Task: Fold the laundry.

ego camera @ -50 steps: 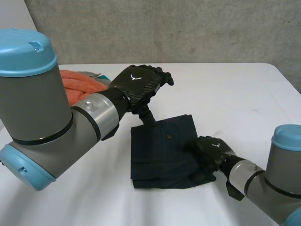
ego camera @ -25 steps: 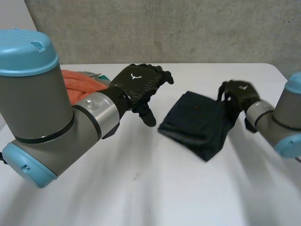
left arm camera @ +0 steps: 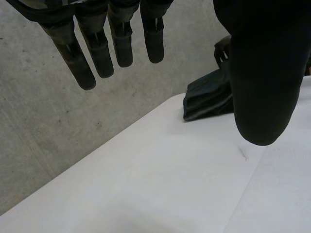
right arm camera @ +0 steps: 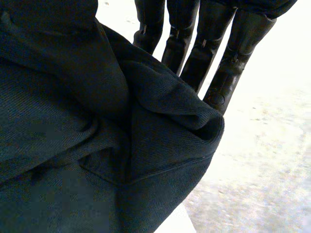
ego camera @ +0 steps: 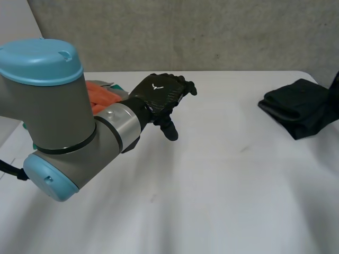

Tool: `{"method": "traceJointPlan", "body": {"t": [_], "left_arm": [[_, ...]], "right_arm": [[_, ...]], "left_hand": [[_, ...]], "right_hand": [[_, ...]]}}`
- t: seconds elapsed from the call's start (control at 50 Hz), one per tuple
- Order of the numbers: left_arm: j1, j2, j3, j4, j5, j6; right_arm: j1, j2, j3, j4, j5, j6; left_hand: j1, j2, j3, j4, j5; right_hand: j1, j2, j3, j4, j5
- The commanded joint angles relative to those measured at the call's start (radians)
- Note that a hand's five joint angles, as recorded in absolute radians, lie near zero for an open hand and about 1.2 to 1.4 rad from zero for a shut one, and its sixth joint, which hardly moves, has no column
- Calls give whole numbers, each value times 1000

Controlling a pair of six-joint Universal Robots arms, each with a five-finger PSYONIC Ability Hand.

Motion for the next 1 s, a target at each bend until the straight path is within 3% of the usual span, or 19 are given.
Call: {"method": "traceJointPlan", "body": {"t": [0.02, 0.12, 0.26, 0.28, 0.32, 0.34, 0.44, 0.6, 0.7, 0.82, 1.0], "left_arm": [[0, -12, 6, 0, -2, 0], [-6, -13, 10, 0, -2, -2], [-11, -19, 17, 0, -2, -3], [-14, -22, 18, 0, -2, -3], [-15, -24, 18, 0, -2, -3], [-15, -24, 17, -2, -2, -3], [-14, -23, 15, -2, -2, -20], [-14, -15, 3, -3, -1, -38], [-14, -10, -16, -5, -1, -37], [-8, 19, -32, -5, -1, -37], [3, 56, -45, 3, 2, -38]], "right_arm": [[-40, 27, -25, -4, 48, -31], [-43, 32, -26, -4, 94, -54], [-44, 32, 16, 7, 92, -72], [-44, 29, 26, 11, 86, -72], [-43, 23, 41, 39, 65, -72], [-38, 13, 53, 81, 42, -75], [-38, -85, 153, 163, -9, -74], [-127, -316, 437, 111, -69, -158], [-164, -442, 523, 82, -55, -426], [-167, -530, 538, 16, -27, -646], [-81, -746, 726, -255, -40, -600]], "left_hand": [[19, 25, 19, 26, 36], [19, 25, 19, 26, 36], [19, 25, 19, 26, 36], [19, 25, 19, 26, 36], [19, 25, 19, 26, 36], [19, 25, 19, 26, 36], [19, 25, 19, 26, 36], [19, 25, 19, 26, 36], [13, 19, 13, 21, 30], [4, 10, 4, 12, 22], [-4, 2, -5, 3, 13]], "right_hand": [[444, 217, 213, 208, 274], [444, 217, 213, 208, 274], [444, 217, 213, 208, 274], [349, 122, 118, 113, 179], [-589, -816, -820, -826, -759], [-778, -1005, -1009, -1014, -948], [-778, -1005, -1009, -1014, -948], [-778, -1005, -1009, -1014, -948], [-778, -1005, -1009, -1014, -948], [-778, -1005, -1009, -1014, -948], [-778, -1005, -1009, -1014, -948]]}}
